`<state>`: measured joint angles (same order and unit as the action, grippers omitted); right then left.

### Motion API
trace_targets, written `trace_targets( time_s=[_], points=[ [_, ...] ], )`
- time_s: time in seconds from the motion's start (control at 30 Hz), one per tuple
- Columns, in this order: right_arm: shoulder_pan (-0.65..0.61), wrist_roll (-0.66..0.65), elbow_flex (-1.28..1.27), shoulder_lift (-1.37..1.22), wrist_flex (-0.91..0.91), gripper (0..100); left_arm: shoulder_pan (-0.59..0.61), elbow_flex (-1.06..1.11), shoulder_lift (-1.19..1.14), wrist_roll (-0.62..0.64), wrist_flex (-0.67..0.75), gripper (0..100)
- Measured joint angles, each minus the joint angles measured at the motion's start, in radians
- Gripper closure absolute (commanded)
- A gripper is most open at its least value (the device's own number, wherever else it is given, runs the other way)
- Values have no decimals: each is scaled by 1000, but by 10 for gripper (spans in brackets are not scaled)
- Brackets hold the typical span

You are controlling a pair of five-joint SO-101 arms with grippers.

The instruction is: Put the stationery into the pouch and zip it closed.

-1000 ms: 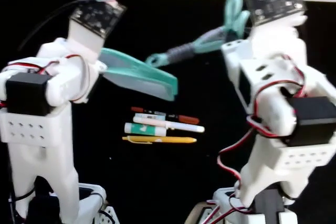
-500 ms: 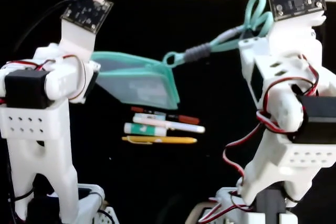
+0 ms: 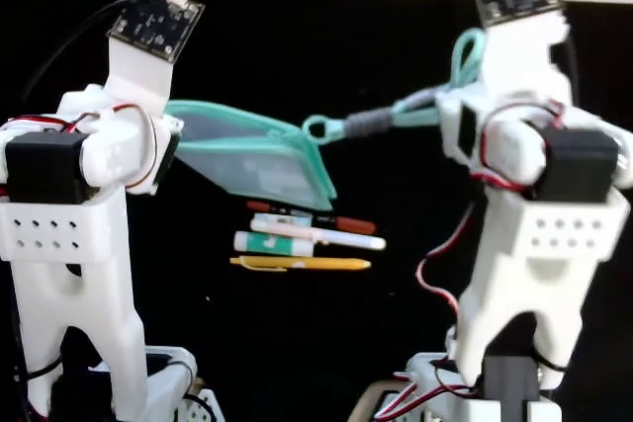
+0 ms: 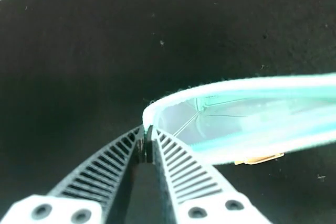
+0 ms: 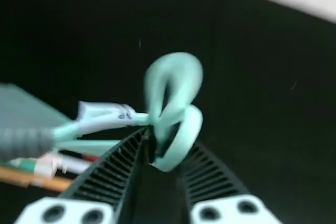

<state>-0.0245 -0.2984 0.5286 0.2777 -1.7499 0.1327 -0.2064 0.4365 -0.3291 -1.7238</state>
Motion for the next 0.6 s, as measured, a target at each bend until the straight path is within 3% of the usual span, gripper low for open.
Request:
trace_targets(
  time_s=[0.13, 0.6],
  points=[
    [3, 75, -97, 0, 0, 668, 3, 2, -2, 71, 43, 993],
    [-3, 91, -333, 0, 38, 666, 9, 2, -2, 161, 75, 993]
  ],
)
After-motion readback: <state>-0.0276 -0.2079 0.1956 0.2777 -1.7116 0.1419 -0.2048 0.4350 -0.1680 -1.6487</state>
